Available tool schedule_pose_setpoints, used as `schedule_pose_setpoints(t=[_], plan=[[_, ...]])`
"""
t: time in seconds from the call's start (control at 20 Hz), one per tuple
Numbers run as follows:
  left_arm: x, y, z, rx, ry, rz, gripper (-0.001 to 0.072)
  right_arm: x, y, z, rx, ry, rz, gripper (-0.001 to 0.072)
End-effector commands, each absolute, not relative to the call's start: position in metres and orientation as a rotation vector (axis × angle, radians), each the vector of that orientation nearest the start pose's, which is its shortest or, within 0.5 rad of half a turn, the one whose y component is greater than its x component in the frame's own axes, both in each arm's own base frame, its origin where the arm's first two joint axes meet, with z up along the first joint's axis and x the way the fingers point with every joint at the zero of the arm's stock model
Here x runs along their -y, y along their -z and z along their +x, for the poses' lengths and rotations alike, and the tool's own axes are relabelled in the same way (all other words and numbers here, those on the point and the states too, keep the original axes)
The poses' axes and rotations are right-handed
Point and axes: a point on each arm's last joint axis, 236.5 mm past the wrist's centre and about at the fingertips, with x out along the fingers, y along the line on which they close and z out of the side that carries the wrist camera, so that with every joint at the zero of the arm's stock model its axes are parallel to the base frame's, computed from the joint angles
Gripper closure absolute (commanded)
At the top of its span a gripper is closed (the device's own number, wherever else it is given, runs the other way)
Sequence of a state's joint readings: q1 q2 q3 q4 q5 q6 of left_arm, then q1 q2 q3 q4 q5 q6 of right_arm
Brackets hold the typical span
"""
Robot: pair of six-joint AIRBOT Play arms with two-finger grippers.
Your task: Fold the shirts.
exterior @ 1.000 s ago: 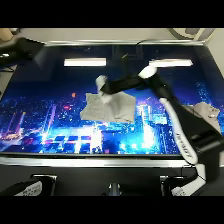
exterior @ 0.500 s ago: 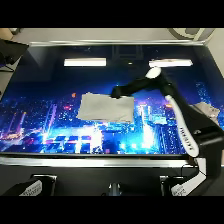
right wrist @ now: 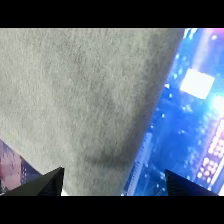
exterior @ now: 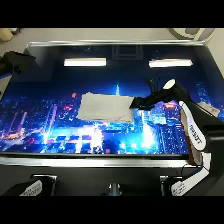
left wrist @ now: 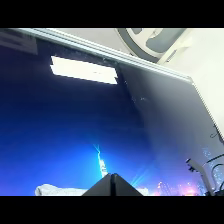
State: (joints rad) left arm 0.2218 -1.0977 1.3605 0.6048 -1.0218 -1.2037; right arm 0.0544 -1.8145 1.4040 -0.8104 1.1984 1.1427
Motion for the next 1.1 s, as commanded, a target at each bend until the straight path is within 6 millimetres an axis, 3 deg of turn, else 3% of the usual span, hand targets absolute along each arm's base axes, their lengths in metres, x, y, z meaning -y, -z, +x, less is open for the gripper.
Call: schedule_pose_setpoints(t=[0.0, 0.05, 0.1, 0.15, 0.2, 0.25, 0.35, 0.45, 0.6, 0.7, 0.85, 1.05], plan=[[0.073, -0.262, 0.431, -0.52, 0.485, -0.506, 0.0679, -0.202, 0.1, 0.426, -1.426, -0.692, 0.496, 0.0032], [0.073, -0.262, 0.431, -0.52, 0.485, -0.506, 0.0679, -0.206, 0.102, 0.427, -1.42, -0.688, 0.491, 0.0064], [0.073, -0.262, 0.431, -0.52, 0.484, -0.506, 0.0679, -0.207, 0.103, 0.432, -1.402, -0.677, 0.488, 0.0142], [0.073, -0.262, 0.431, -0.52, 0.485, -0.506, 0.0679, -0.208, 0.101, 0.435, -1.391, -0.675, 0.5, 0.03], [0.073, -0.262, 0.431, -0.52, 0.485, -0.506, 0.0679, -0.208, 0.098, 0.437, -1.385, -0.678, 0.524, 0.0601], [0.073, -0.262, 0.431, -0.52, 0.485, -0.506, 0.0679, -0.207, 0.089, 0.441, -1.362, -0.708, 0.538, 0.0689], [0.073, -0.262, 0.431, -0.52, 0.485, -0.506, 0.0679, -0.199, 0.05, 0.453, -1.264, -0.824, 0.534, 0.069], [0.073, -0.261, 0.432, -0.521, 0.484, -0.505, 0.0679, -0.169, -0.004, 0.473, -1.153, -0.853, 0.52, 0.069], [0.073, -0.261, 0.432, -0.521, 0.484, -0.505, 0.0679, -0.1, -0.091, 0.493, -0.98, -0.781, 0.49, 0.069], [0.073, -0.261, 0.432, -0.522, 0.484, -0.506, 0.0679, -0.051, -0.131, 0.49, -0.924, -0.704, 0.466, 0.069], [0.073, -0.26, 0.432, -0.524, 0.484, -0.507, 0.0679, 0.02, -0.167, 0.471, -0.893, -0.567, 0.442, 0.069], [0.073, -0.26, 0.432, -0.524, 0.485, -0.507, 0.0679, 0.089, -0.199, 0.436, -0.855, -0.443, 0.443, 0.069]])
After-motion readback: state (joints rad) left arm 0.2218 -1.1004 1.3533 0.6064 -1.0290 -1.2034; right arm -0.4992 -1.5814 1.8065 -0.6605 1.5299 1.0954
